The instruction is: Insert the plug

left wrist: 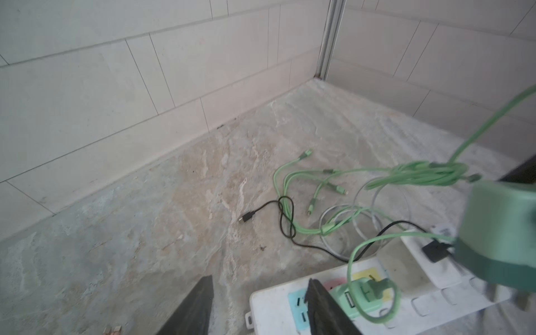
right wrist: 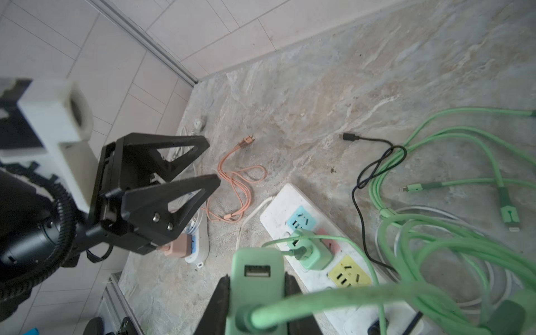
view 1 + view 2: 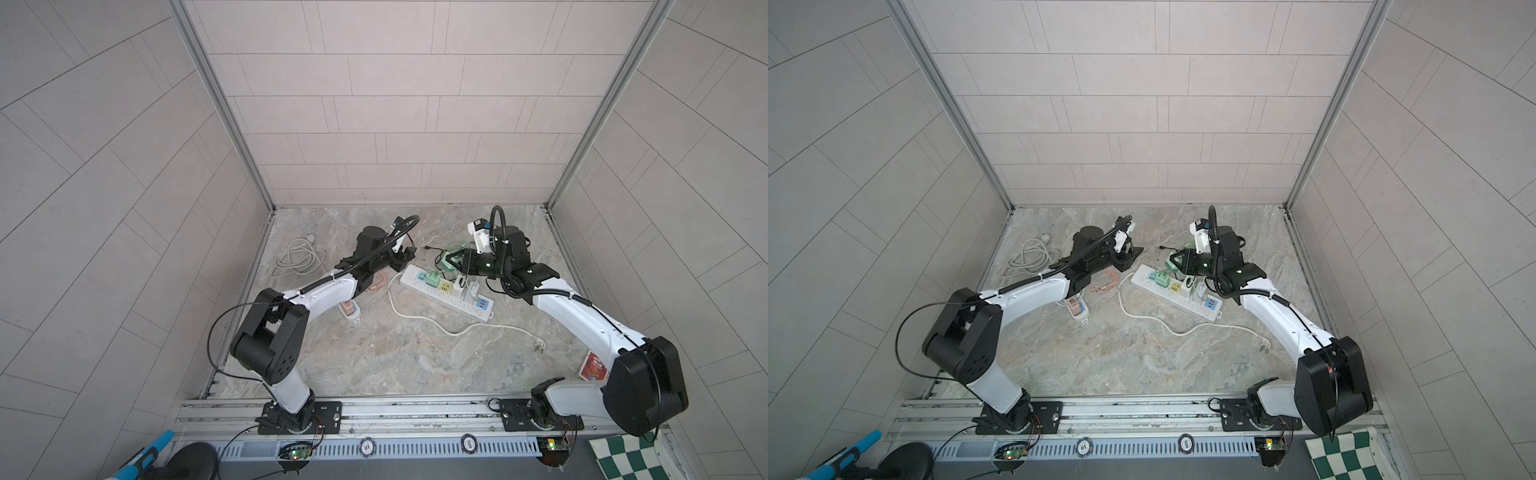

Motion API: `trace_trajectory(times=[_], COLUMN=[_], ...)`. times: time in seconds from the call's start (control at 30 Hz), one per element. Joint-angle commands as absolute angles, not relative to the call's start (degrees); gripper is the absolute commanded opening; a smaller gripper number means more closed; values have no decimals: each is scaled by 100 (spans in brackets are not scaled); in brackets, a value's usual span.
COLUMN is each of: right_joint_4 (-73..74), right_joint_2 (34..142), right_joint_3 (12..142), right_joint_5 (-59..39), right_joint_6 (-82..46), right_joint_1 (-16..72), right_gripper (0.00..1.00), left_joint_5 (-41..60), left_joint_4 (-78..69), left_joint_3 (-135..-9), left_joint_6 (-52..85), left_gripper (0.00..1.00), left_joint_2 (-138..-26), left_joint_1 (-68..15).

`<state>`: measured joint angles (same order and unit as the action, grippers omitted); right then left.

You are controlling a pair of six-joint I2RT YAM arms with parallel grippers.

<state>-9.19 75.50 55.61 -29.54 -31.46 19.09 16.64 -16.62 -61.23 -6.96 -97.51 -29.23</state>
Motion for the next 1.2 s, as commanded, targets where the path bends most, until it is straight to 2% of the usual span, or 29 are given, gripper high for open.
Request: trace_trajectory(times=[0.0,0.13,0.43,0.73,1.17], right_joint_4=[-1130,-1161,-1048,-1116,-1178], right_joint_2=[7392,7400,7699,7687,7734], right_joint_3=[5453,5290,5068,4577,3889], right_joint_5=[-2745,-2458,-2141,-2031,-2073], right_joint_6=[-2851,-2779,-2900,-3017,-2943], right_joint_1=[2181,2497,2854,2861,2597], right_gripper=[3,2,1,0,0], left_joint_5=[1515,1641,2002,2540,2412], left_joint_4=[-826,-369,-396,-898,406], left_joint_3=[-6525,-7020,-7724,-8010,-8685], left_joint_6=[-891,-799,-610,-431,-755], left_gripper=[53,49,49,49,42], left_joint_2=[-10116,-10684,-11645,-12082,-12454], left_joint_1=[-2862,-2748,-2707,-2717,-2985])
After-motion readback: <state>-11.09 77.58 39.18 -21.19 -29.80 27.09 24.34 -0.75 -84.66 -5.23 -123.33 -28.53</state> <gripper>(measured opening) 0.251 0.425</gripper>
